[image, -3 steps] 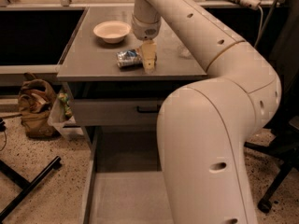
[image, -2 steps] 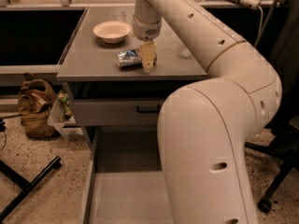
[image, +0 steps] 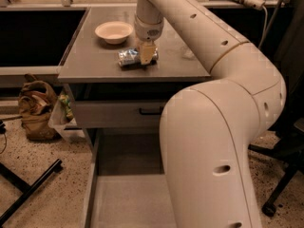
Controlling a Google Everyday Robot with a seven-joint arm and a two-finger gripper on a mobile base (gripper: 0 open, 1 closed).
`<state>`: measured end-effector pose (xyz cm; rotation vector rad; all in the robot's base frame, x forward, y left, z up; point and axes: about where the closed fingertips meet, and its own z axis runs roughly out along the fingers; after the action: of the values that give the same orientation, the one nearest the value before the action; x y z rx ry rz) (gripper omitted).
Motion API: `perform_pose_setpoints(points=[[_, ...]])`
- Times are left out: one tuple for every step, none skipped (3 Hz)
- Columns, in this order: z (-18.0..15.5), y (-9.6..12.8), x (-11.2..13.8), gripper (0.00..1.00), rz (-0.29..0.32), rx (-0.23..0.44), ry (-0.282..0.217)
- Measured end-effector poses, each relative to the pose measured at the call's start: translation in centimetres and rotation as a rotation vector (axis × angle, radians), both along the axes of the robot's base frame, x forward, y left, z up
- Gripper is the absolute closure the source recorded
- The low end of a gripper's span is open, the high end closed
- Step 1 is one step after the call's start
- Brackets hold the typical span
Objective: Place redbull can into middle drawer
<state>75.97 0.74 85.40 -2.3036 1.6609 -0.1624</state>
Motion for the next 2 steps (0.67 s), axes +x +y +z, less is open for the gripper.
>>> perform_pose_setpoints(points=[[0.00,0.00,0.00,0.87,0.000,0.000,0.000],[0.94,-0.14,-0.75,1.00,-0.027,0.030,-0.041]])
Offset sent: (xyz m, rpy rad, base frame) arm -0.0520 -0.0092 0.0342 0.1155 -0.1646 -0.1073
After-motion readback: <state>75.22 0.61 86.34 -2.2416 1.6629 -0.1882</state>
